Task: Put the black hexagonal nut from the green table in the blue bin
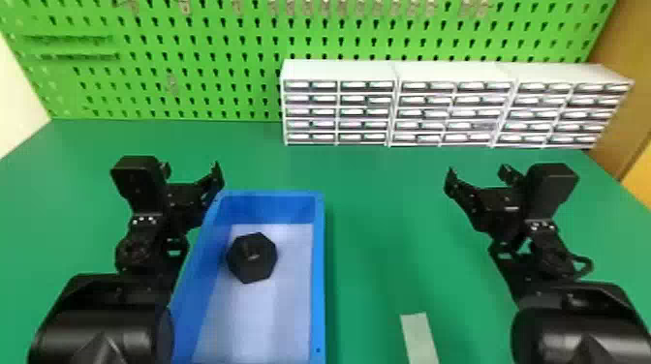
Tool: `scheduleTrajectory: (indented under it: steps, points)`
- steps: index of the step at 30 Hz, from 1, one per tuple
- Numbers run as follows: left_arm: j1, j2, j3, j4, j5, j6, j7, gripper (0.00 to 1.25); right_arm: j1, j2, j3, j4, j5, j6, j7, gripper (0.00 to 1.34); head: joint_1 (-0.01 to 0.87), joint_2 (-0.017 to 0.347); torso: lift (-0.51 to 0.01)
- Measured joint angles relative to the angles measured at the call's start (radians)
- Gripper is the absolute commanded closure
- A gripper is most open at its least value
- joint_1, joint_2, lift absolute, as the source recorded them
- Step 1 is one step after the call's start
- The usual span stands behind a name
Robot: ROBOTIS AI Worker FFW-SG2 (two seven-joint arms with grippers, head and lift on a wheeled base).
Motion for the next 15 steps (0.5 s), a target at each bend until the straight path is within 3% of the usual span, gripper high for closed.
scheduleTrajectory:
  steps: [15]
  points:
    - [0.000, 0.000, -0.002, -0.003, 0.002, 0.002, 0.000, 0.36, 0.000, -0.002, 0.000, 0.000, 0.001, 0.006, 0.000, 0.28, 0.686, 0.051, -0.096]
